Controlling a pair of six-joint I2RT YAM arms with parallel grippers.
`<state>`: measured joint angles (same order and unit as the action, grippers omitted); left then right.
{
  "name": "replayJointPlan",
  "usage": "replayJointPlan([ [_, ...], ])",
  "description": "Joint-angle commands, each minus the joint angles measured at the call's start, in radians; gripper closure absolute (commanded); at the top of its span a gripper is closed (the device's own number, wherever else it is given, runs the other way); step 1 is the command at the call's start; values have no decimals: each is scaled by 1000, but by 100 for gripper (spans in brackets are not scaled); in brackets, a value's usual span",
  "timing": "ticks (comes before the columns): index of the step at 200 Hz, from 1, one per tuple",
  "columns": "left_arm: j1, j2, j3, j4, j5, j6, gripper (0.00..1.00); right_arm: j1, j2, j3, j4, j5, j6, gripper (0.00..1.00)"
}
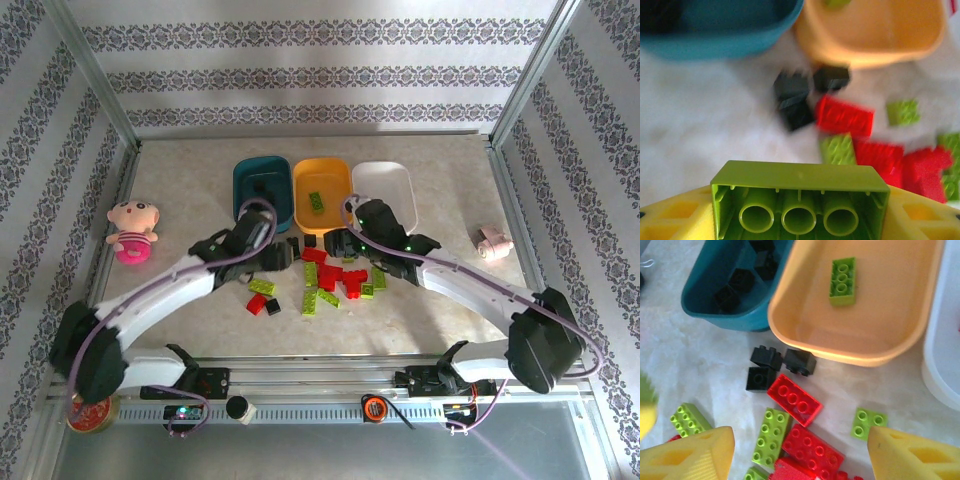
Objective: Sort the legos into containers by color
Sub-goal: Place the lego in the container.
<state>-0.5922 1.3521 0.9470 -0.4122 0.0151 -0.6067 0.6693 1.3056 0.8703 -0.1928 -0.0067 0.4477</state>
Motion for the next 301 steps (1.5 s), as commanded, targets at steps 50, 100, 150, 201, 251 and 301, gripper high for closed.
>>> replayJointPlan([
  [50,74,539,540,137,113,118,48,-7,-168,-155,-74,52,66,29],
  [100,89,737,734,104,141,102,29,-6,-227,-229,-117,19,94,28],
  [150,88,699,778,102,168,97,14,35,-189,-264,-123,-52,121,32],
  [201,88,365,432,277,200,47,0,125,-61,-226,-136,5,138,40],
  [251,87,-21,-31,371,169,-20,0,130,29,-161,-133,72,104,44],
  [301,87,-304,-255,290,107,-34,0,129,135,-78,-192,127,62,48],
])
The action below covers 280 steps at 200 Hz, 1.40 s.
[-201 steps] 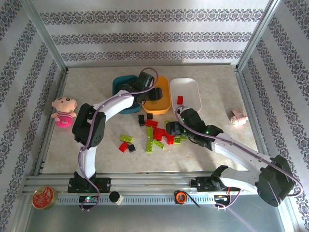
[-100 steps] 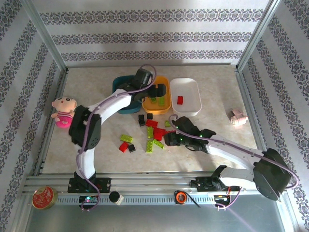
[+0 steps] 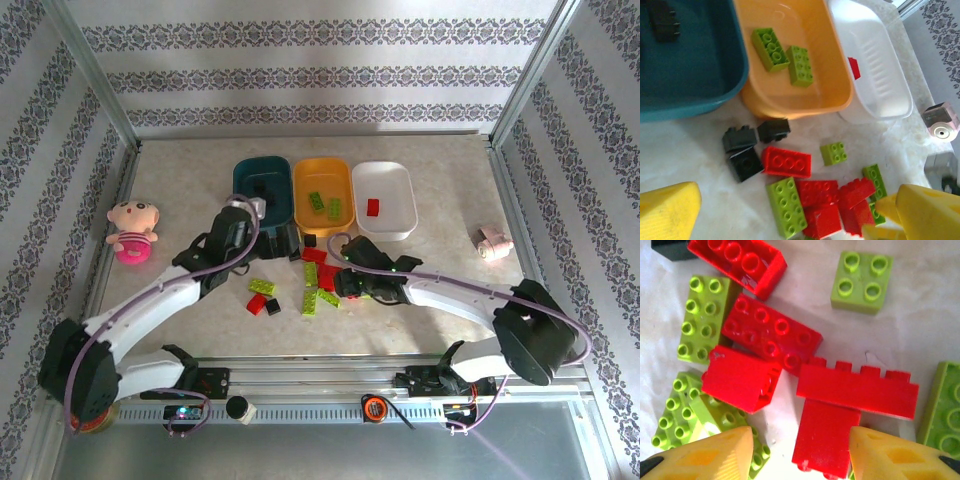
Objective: Sort the legos into containers by color
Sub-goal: Place the lego in the container, then pick up the lego from the bottom-center of the table.
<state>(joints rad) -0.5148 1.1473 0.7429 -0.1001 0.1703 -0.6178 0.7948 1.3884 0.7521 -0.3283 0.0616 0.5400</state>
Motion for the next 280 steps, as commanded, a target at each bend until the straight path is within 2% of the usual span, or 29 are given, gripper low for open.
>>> replayJointPlan([
  [1,9,-103,-52,-24,-49,-23,0,3,55,42,-58,59,-31,48],
  [49,9,-213,-128,-77,-87,-31,0,31,126,86,-115,121,-30,52],
  [93,10,-222,-149,-82,-105,-36,0,67,175,119,-184,158,-33,55],
  [132,10,-225,-157,-76,-107,-41,0,86,119,95,-198,226,-25,56],
  [171,10,-224,-169,-69,-109,-49,0,92,42,88,-192,237,-37,50],
  [199,10,-224,-175,-63,-109,-54,0,90,71,100,-191,217,-46,50],
  [280,10,-230,-175,-93,-129,-43,0,111,187,124,-194,170,-55,58],
])
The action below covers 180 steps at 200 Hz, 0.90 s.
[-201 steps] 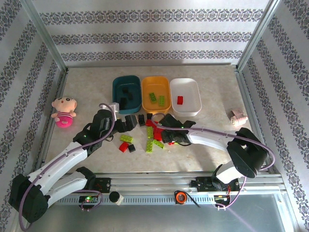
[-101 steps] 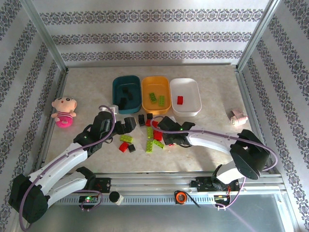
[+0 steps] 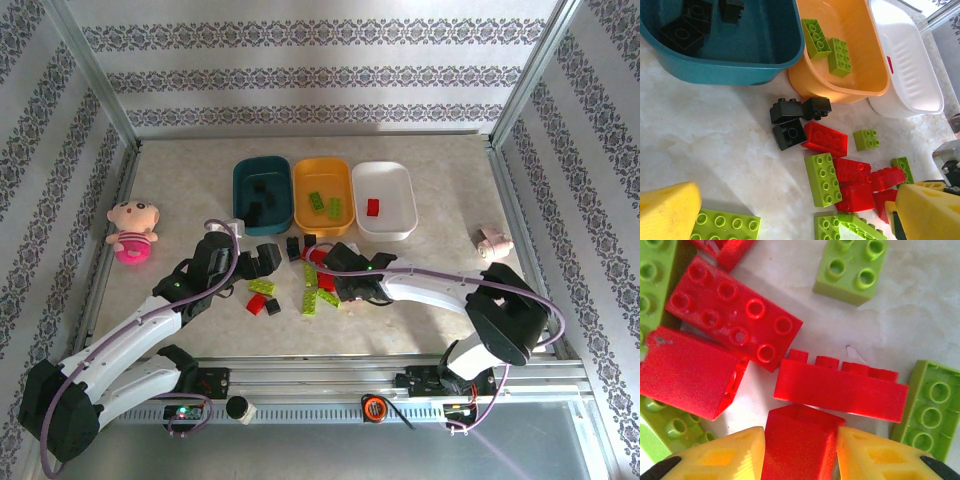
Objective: Sort the legos into containers by color
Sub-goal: Pick up the lego from the bottom-center of the table.
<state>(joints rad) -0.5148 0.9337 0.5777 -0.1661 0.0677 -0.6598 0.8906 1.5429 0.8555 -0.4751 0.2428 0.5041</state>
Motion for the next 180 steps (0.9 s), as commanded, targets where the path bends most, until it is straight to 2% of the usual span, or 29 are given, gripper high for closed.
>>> replayJointPlan([
  [1,10,-17,-10,-27,-26,-2,0,16,34,22,-49,-10,-19,58],
  [49,12,-16,-23,-18,-25,-12,0,16,81,28,-83,-5,-8,57],
  [71,12,-15,-20,-24,-23,-11,0,16,90,26,-79,-17,-1,48],
  [116,10,-16,-21,-26,-26,-12,0,15,89,23,-69,-25,-6,52],
  [143,12,-15,-25,-27,-28,-17,0,13,104,24,-72,-25,-10,46],
  [155,11,-17,-25,-29,-28,-19,0,8,111,18,-75,-22,-6,46],
  [180,12,-18,-24,-33,-30,-17,0,2,116,8,-70,-17,-6,56],
])
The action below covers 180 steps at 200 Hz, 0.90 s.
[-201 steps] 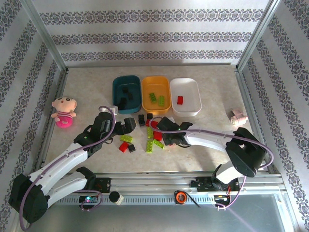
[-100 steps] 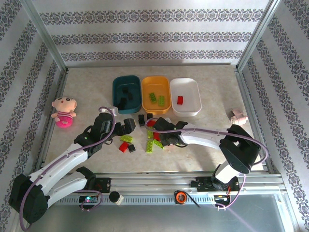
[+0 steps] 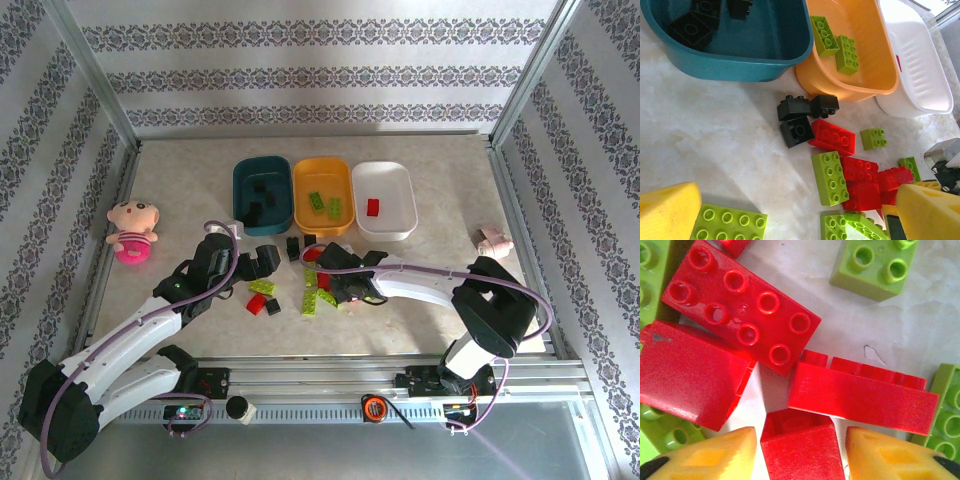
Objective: Sort the legos into containers by color
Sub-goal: Pick up the lego from the bottom-center of the table, then place the lego in the container.
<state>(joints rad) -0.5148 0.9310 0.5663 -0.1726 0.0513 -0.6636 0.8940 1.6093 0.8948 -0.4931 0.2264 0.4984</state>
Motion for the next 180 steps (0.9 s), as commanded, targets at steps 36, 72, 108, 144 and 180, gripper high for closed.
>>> replayJointPlan([
  [36,11,-16,-8,-31,-15,-13,0,-1,-1,-34,-34,-8,-18,70],
  [72,12,-21,-6,-37,-16,-9,0,-8,-125,-34,-45,1,-26,75],
  [108,12,-40,-13,-46,-30,-1,0,-73,-282,-17,-40,-54,-24,75],
  [144,11,-83,-34,-76,-57,-10,0,-237,-276,109,30,-67,-88,76],
  [180,11,-128,-56,-108,-57,-20,0,-397,-61,291,98,-58,-119,76],
])
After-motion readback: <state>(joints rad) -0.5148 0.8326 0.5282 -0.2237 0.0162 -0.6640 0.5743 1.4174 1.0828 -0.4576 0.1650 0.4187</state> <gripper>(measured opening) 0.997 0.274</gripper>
